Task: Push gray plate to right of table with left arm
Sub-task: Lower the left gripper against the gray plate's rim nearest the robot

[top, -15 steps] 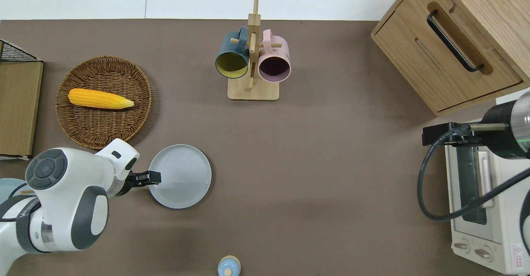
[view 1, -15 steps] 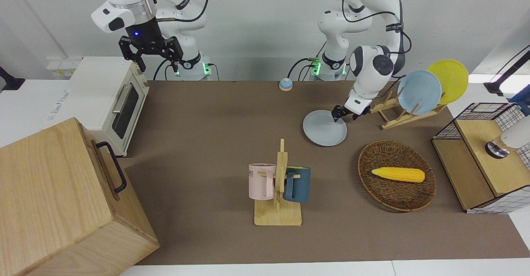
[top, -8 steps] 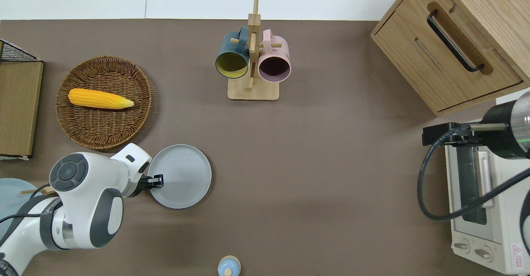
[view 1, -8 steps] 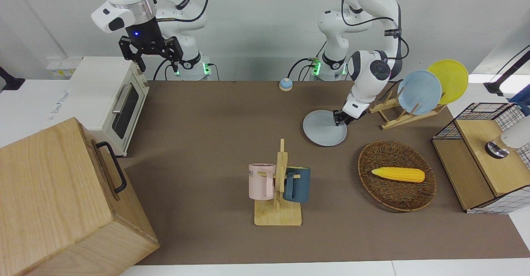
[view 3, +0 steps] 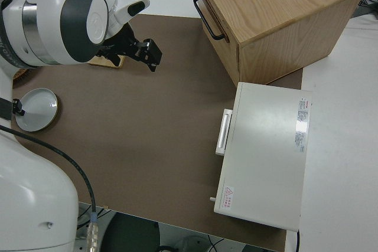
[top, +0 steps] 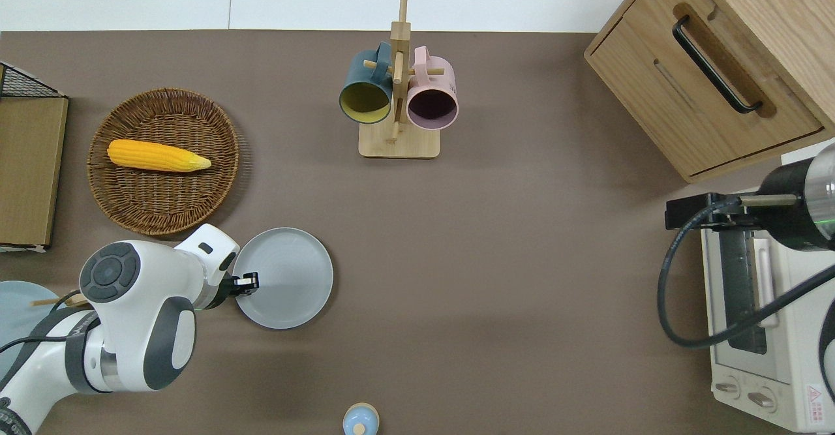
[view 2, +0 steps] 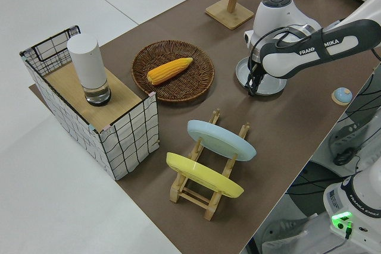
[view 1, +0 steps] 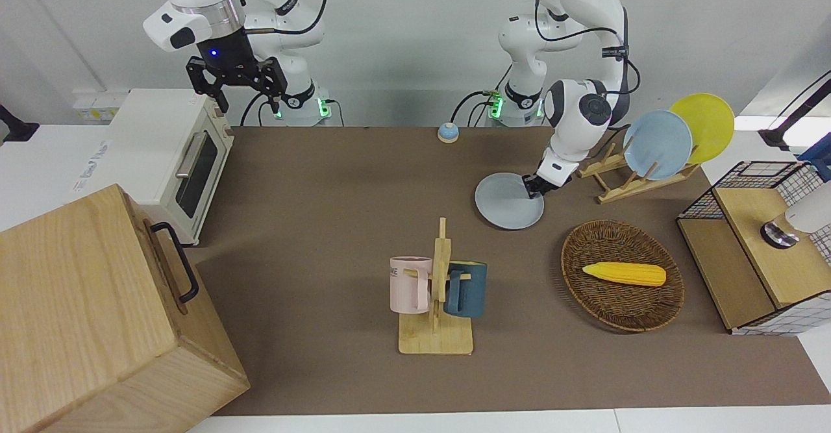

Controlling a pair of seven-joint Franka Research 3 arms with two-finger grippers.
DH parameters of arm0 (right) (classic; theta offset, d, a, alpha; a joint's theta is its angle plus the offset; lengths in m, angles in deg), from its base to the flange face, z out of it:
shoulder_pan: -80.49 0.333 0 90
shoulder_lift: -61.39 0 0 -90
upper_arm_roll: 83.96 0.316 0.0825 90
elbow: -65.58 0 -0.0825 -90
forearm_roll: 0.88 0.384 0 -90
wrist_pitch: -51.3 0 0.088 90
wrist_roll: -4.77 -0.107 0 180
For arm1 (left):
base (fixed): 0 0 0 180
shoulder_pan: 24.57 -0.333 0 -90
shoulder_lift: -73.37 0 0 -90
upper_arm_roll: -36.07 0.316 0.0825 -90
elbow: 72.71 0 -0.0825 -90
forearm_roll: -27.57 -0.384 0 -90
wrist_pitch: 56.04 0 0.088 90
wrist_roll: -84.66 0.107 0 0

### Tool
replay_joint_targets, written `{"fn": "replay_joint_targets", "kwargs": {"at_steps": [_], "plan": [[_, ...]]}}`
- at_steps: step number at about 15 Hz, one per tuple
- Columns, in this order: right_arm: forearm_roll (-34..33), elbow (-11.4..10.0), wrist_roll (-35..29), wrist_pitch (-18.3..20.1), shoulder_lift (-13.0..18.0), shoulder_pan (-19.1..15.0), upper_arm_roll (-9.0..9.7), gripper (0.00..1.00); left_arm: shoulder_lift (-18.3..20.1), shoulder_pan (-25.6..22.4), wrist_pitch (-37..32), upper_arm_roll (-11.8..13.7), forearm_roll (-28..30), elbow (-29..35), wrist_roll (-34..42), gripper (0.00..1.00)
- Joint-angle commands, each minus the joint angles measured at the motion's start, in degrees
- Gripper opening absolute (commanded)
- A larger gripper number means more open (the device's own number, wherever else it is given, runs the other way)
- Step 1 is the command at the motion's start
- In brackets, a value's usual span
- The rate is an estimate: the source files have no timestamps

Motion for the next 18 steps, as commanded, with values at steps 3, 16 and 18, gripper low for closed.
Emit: {"fn": "replay_joint_targets", "kwargs": {"at_steps": [3,16,18], "plan": [[0.0,0.6,0.1,0.7,-0.3,0.3,-0.27,0.996,-0.1,0.6,1.8,0.3,0.7,1.0,-0.8,0.00],[0.0,0.6,0.1,0.7,-0.3,0.3,-0.27,0.996,-0.2,2.0,1.8,0.3,0.7,1.0,-2.1,0.00],[0.0,0.6,0.1,0.7,-0.3,0.3,-0.27,0.996,-0.2,3.5,1.8,0.3,0.7,0.9,-4.1,0.00]]}}
